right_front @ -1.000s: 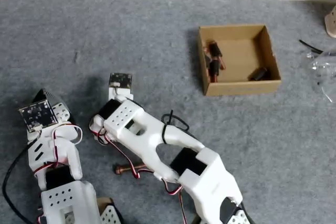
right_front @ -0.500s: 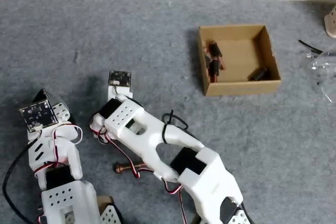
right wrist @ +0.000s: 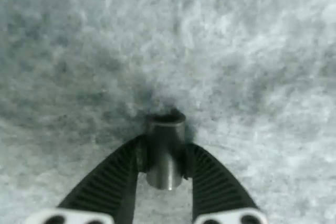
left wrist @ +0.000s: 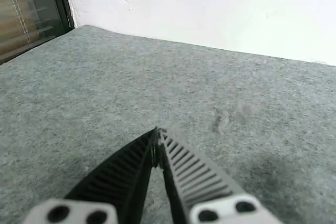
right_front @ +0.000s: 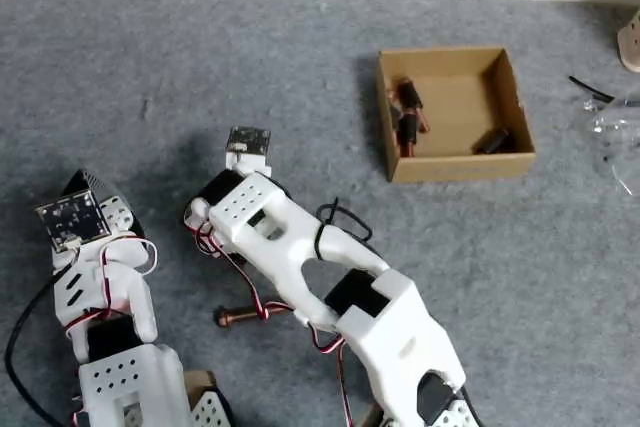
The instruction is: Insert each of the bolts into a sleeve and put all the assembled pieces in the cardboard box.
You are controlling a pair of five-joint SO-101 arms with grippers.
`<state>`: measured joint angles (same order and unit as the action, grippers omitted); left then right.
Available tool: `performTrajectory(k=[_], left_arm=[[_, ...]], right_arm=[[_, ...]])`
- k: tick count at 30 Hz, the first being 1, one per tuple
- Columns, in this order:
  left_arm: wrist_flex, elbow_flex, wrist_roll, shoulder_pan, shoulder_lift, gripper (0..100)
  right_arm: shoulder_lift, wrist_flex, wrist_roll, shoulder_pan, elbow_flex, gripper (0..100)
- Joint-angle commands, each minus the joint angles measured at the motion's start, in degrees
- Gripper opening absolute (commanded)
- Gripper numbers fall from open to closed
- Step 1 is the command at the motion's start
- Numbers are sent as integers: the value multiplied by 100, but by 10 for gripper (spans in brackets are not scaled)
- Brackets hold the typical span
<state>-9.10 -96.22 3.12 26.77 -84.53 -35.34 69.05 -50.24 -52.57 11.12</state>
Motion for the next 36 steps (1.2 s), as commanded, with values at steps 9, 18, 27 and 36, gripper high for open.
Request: performTrajectory(k=[9, 18, 27, 36], left_arm=[[105, -57, 18, 13, 31, 14], [114, -57, 18, 4, 31, 14], [123, -136, 18, -198, -13, 14], [123, -136, 18, -479, 13, 14]], right_arm=[[2642, 1174, 158, 1455, 233, 4], [3873, 1262, 396, 3160, -646, 4], [4321, 1314, 2338, 4444, -1903, 4], [4919, -708, 3455, 5763, -4708, 4]])
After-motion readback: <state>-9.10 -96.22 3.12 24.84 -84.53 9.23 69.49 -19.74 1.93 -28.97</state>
